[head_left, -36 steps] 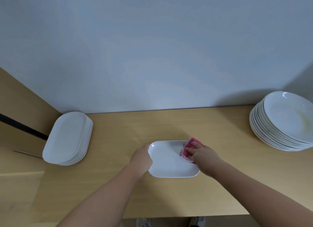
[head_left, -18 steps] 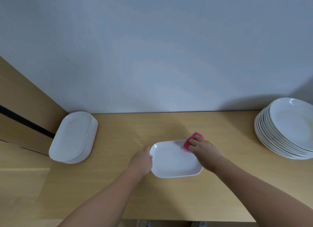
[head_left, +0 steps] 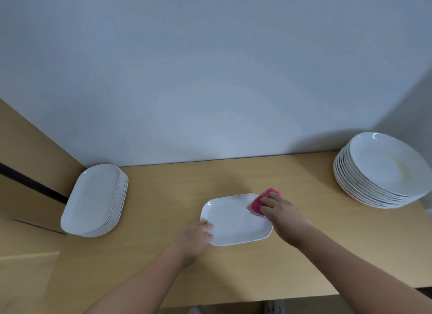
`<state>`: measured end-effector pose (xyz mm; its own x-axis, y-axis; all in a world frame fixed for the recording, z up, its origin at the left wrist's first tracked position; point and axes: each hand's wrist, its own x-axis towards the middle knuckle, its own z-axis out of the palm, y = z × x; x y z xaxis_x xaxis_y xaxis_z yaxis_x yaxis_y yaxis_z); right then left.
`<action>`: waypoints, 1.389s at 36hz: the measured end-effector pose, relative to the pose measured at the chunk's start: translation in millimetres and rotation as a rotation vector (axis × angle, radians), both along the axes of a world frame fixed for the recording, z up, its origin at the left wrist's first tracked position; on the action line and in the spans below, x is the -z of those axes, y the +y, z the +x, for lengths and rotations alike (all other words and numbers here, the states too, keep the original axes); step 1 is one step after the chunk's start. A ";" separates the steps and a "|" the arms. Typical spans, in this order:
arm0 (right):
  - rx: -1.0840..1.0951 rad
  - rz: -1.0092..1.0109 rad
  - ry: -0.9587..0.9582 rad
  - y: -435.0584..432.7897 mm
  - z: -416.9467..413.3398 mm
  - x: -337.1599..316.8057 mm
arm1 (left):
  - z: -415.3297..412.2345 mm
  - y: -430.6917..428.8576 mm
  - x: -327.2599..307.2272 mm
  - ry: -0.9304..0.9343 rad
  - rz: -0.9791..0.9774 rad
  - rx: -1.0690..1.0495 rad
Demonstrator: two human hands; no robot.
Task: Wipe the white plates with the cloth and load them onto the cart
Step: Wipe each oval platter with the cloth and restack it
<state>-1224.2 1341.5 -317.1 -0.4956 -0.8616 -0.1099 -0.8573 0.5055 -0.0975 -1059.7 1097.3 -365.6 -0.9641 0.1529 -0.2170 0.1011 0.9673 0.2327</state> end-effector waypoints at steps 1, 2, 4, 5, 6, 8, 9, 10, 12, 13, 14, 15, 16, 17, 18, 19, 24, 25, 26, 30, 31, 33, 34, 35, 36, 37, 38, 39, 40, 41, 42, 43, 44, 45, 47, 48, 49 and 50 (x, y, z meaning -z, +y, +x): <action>0.000 0.004 0.003 1.4 1.1 -1.1 | 0.5 -0.4 -2.2 0.014 0.036 0.015; -0.001 0.007 0.006 2.6 2.4 -2.3 | 1.9 0.8 -3.8 0.053 0.022 0.016; 0.001 -0.027 0.013 4.2 4.3 -3.6 | 0.4 0.6 -1.4 -0.057 0.018 -0.031; 0.010 -0.042 0.010 5.0 5.7 -4.4 | -0.6 -1.9 9.1 -0.087 -0.018 -0.015; 0.017 -0.045 0.005 5.2 7.0 -5.1 | -1.3 -1.4 11.7 -0.087 -0.021 -0.028; 0.015 -0.030 0.007 5.8 9.3 -5.9 | -2.4 -1.4 7.3 -0.066 -0.016 -0.001; 0.016 -0.031 0.006 5.7 10.1 -6.1 | -4.0 -1.0 0.5 -0.065 -0.014 0.017; 0.019 -0.044 0.007 5.7 10.5 -6.2 | -4.3 0.8 -1.6 -0.061 -0.048 0.043; 0.027 -0.043 0.021 5.7 10.8 -9.2 | -5.0 3.1 -1.8 0.067 -0.030 0.037; 0.028 -0.044 0.026 5.4 10.7 -11.9 | -3.6 3.7 -2.4 0.079 -0.040 0.035; 0.030 -0.072 0.029 5.1 10.5 -15.2 | -3.6 4.0 -2.9 0.094 -0.039 0.037; 0.033 -0.115 0.030 4.8 9.9 -19.0 | -3.6 4.7 -3.5 0.097 -0.017 0.037; 0.038 -0.160 0.033 3.7 9.7 -23.6 | -5.2 5.3 -4.7 0.101 0.025 0.036; 0.038 -0.196 0.040 3.0 9.3 -28.0 | -6.7 6.2 -3.7 0.062 0.072 -0.017; 0.034 -0.227 0.050 1.5 8.6 -32.0 | -7.3 8.1 -4.5 0.006 0.119 -0.071; 0.027 -0.256 0.059 -0.2 8.1 -35.9 | -7.4 8.9 -6.4 -0.017 0.141 -0.098; 0.008 -0.301 0.087 -9.8 5.0 -54.9 | -12.0 8.0 -22.7 -0.006 0.225 -0.264; 0.001 -0.314 0.097 -11.0 4.3 -59.7 | -13.5 6.6 -26.5 0.014 0.239 -0.290; -0.009 -0.337 0.102 -12.4 3.9 -64.7 | -15.1 5.4 -30.7 0.035 0.265 -0.317; -0.038 -0.416 0.128 -18.4 2.2 -82.1 | -22.7 0.9 -49.7 0.134 0.433 -0.451; -0.041 -0.432 0.136 -19.5 1.5 -85.2 | -25.0 -0.1 -53.8 0.141 0.487 -0.506; -0.043 -0.459 0.148 -21.4 0.0 -90.8 | -31.1 -1.5 -61.1 0.137 0.599 -0.613; -0.043 -0.469 0.150 -22.4 -0.7 -92.8 | -34.2 -1.4 -64.3 0.130 0.660 -0.670; -0.042 -0.474 0.150 -23.4 -1.1 -93.8 | -37.0 -1.0 -67.6 0.129 0.727 -0.726; -0.042 -0.477 0.153 -24.6 -1.3 -94.3 | -39.0 -0.5 -71.0 0.130 0.790 -0.775; -0.043 -0.482 0.156 -25.9 -1.1 -94.3 | -40.7 -0.2 -73.2 0.131 0.842 -0.810; -0.045 -0.493 0.153 -27.5 0.1 -93.6 | -41.2 0.2 -74.6 0.123 0.875 -0.830; -0.048 -0.511 0.143 -29.4 2.0 -92.2 | -41.4 0.8 -75.0 0.109 0.902 -0.840; -0.052 -0.531 0.129 -31.8 4.8 -90.4 | -40.6 1.5 -75.2 0.090 0.928 -0.849; -0.052 -0.547 0.115 -34.8 8.1 -88.1 | -40.0 2.6 -74.7 0.072 0.960 -0.862; -0.055 -0.552 0.099 -38.5 11.6 -85.0 | -38.7 4.0 -74.0 0.055 0.992 -0.879; -0.061 -0.543 0.080 -42.7 15.0 -80.7 | -37.6 5.6 -73.0 0.043 1.025 -0.897; -0.069 -0.525 0.056 -47.4 17.7 -75.9 | -36.2 7.3 -72.4 0.033 1.052 -0.911; -0.078 -0.504 0.026 -52.6 19.6 -70.3 | -34.9 8.7 -71.4 0.023 1.071 -0.918; -0.083 -0.468 -0.044 -64.1 21.5 -59.0 | -31.5 10.2 -69.3 -0.004 1.079 -0.919; -0.082 -0.458 -0.077 -70.3 21.6 -53.0 | -29.9 10.4 -68.3 -0.014 1.078 -0.918; -0.078 -0.449 -0.111 -76.2 21.2 -46.3 | -28.8 10.4 -66.9 -0.019 1.086 -0.919; -0.071 -0.429 -0.147 -81.9 21.2 -39.2 | -27.7 10.7 -66.0 -0.024 1.098 -0.921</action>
